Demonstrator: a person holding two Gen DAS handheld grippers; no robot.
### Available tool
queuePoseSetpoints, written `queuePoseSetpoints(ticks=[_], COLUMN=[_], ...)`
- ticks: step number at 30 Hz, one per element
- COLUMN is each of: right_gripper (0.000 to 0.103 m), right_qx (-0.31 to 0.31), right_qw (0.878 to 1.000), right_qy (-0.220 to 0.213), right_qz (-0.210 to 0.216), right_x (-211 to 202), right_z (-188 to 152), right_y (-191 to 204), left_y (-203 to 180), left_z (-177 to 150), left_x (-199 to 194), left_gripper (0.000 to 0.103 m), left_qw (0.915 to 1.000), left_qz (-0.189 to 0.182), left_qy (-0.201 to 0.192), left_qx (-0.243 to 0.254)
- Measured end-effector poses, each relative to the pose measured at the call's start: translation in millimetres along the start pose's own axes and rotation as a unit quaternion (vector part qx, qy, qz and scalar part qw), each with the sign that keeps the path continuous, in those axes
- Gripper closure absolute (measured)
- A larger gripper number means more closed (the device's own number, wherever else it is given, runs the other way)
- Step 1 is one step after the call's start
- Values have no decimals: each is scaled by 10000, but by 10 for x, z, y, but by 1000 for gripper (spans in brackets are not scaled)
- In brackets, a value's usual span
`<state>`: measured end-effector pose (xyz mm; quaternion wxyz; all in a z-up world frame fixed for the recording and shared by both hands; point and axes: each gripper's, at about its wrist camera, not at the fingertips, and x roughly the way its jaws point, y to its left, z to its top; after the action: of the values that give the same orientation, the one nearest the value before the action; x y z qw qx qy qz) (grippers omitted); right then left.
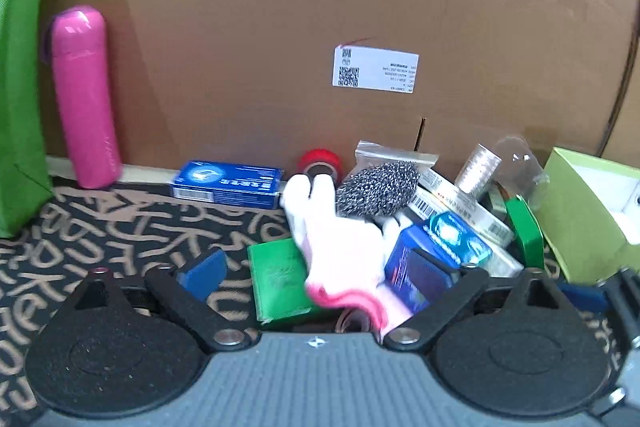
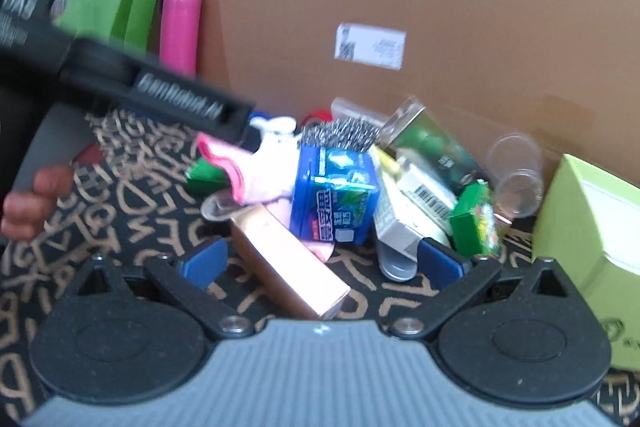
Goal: Organize objects
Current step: 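Grasp the pink-white glove with the left tool while the right tool grasps the copper box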
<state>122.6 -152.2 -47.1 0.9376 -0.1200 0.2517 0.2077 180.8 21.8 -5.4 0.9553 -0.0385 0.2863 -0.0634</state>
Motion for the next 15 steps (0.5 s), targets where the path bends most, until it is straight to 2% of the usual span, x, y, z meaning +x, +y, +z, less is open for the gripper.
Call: queuePoseSetpoints(ticks=[1, 5, 6, 8, 10, 11, 13, 15], right_gripper=[11, 30, 38, 48, 58, 61, 79, 79], right_qx=[-131, -521, -571, -573, -602, -529, -398, -51], right_qw=[9999, 9979, 9972, 9968, 9964, 9966, 9957, 9928], right_qy=[56, 220, 323, 394, 385, 411, 439, 484], right_qz=[24, 303, 346, 390, 459, 481, 707, 1092], right_x=[72, 232, 251, 201, 143, 118, 27, -14], right_z=[6, -49, -76, -65, -89, -109, -144, -165], right_y=[9, 61, 76, 98, 105, 97, 70, 5], left_y=[20, 126, 141, 156, 140, 128, 70, -6], left_z=[8, -58, -69, -81, -77, -87, -109, -107], left_x=[56, 199, 228, 250, 262, 249, 176, 80], left_gripper=[14, 34, 40, 68, 89, 95, 95, 95], left_qw=[9999, 9978, 9973, 9972, 9967, 9963, 9963, 9967], left_qz=[-77, -402, -414, -429, -517, -590, -692, -752], left_qy=[44, 132, 220, 250, 324, 359, 344, 173], left_qx=[-86, -513, -569, -563, -534, -520, -382, -240])
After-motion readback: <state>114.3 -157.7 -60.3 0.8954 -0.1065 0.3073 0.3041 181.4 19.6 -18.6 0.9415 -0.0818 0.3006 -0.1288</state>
